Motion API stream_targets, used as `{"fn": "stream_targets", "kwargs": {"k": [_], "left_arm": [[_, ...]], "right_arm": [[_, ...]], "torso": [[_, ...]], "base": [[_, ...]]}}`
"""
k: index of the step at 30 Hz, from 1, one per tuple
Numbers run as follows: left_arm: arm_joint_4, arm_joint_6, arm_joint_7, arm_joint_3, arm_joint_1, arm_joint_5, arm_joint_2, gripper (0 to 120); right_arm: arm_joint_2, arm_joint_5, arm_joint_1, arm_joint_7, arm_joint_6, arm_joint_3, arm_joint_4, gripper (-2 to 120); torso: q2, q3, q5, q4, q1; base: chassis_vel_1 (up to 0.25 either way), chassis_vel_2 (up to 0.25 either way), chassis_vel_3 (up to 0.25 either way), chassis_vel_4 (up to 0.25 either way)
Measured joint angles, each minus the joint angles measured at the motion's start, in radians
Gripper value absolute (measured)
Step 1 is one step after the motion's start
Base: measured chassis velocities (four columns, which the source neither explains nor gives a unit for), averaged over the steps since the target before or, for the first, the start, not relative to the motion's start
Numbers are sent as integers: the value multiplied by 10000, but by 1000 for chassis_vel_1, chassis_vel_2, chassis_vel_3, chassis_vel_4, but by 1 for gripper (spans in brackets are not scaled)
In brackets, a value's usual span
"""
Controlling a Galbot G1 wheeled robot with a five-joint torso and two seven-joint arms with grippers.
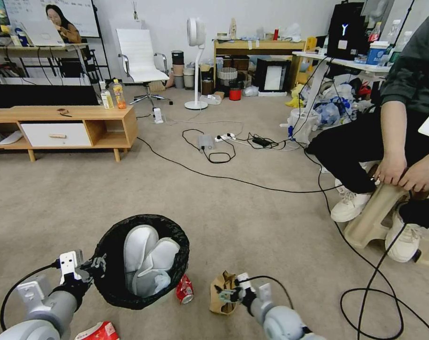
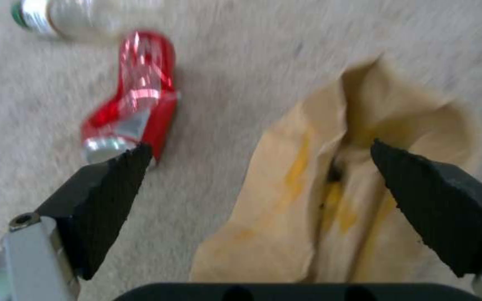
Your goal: Pick up the trash bin and place the garbage on the floor into it.
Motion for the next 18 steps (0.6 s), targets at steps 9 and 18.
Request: {"fn": "stream_targets", "kwargs": {"k": [9, 18], "left_arm": [[-52, 0, 0, 2, 67, -2, 155, 4], [-49, -3, 4, 67, 100, 70, 36, 4]], "right_arm": [[725, -407, 329, -416, 490, -250, -1591, 100], [735, -534, 389, -609, 763, -3, -2028, 100]], "torso": [[0, -1, 4, -1, 0], [0, -1, 6, 3, -1]], "base": [[0, 0, 0, 0], [0, 0, 0, 0]]}}
